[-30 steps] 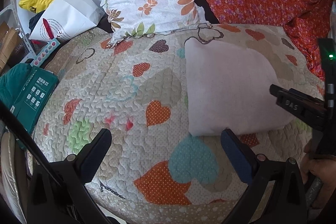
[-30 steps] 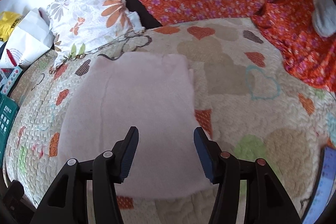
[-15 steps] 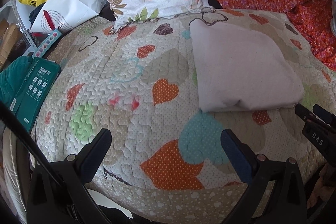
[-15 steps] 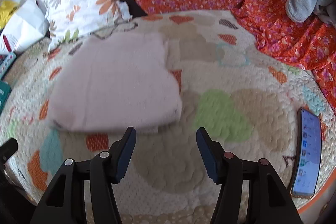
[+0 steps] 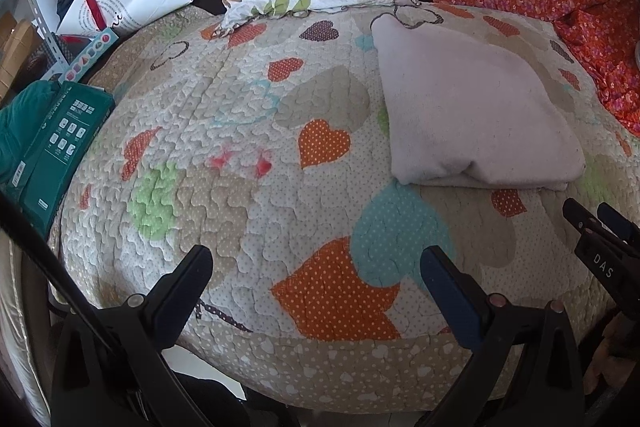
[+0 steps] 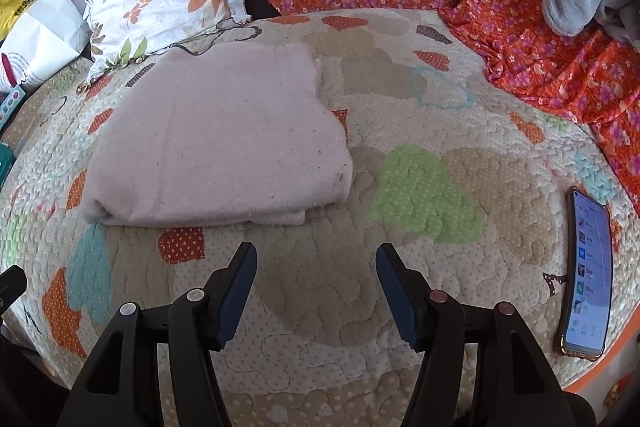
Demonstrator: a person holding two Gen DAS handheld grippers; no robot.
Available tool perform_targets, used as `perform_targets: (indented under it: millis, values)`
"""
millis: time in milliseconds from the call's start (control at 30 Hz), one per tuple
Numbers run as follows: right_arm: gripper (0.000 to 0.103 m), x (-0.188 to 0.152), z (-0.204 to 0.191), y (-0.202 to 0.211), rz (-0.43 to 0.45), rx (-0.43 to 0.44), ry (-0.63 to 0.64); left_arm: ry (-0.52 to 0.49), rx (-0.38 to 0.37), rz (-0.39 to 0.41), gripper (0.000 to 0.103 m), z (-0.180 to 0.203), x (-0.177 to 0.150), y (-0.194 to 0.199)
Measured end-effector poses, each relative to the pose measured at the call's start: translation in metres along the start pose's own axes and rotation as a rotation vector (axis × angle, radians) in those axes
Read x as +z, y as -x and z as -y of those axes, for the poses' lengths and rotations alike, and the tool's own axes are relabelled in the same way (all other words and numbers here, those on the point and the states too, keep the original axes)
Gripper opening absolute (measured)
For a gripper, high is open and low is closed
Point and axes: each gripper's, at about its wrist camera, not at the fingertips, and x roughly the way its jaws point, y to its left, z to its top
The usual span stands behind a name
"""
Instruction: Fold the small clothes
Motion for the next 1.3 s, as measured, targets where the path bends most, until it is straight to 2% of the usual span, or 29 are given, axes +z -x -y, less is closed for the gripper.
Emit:
perform_targets:
  millis: [733, 1300]
  values:
    - [0.07, -0.002, -0.004, -0.009, -0.016, -0.015, 0.007, 0.031, -0.077, -0.086, 0.103, 0.008, -0.005, -0.016]
    - [0.073, -0.002, -0.013, -0.005, 0.019, -0.029, 0.045, 0.042, -0.092, -0.089, 0.103, 0.01, -0.007, -0.017]
